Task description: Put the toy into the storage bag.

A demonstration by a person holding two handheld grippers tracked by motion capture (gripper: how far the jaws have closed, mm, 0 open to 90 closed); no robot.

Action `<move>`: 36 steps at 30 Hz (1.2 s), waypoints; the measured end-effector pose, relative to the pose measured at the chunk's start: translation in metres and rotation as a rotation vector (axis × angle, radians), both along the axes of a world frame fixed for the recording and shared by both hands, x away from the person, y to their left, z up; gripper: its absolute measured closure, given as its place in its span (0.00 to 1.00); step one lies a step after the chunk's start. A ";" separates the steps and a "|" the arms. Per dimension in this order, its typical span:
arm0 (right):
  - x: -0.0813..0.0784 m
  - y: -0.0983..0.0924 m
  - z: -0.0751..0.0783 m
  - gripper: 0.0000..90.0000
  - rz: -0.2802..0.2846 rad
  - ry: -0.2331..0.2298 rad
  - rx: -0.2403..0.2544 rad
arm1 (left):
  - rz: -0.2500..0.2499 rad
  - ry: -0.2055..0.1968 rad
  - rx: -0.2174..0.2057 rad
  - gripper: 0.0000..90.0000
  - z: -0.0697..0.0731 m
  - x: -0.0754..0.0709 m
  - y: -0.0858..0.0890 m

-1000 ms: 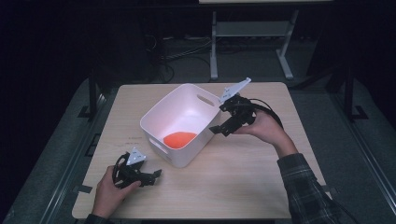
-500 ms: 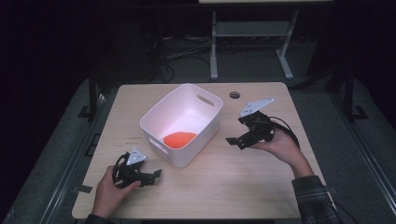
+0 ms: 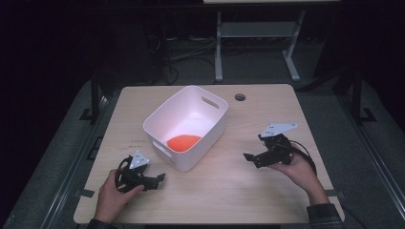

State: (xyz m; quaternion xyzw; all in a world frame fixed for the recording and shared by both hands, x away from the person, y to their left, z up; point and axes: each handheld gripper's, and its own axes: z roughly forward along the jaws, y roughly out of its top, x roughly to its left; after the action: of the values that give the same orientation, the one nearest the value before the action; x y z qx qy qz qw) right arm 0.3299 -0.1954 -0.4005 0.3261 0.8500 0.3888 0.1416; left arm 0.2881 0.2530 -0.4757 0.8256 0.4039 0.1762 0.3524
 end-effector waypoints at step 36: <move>-0.060 -0.057 -0.071 0.08 -0.287 0.015 -0.047 | -0.003 0.001 0.004 0.14 0.000 0.000 0.000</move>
State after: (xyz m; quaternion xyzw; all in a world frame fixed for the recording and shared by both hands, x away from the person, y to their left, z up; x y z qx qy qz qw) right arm 0.2701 -0.2521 -0.4711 0.4439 0.8044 0.3422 0.1969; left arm 0.2882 0.2532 -0.4755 0.8270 0.4026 0.1761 0.3507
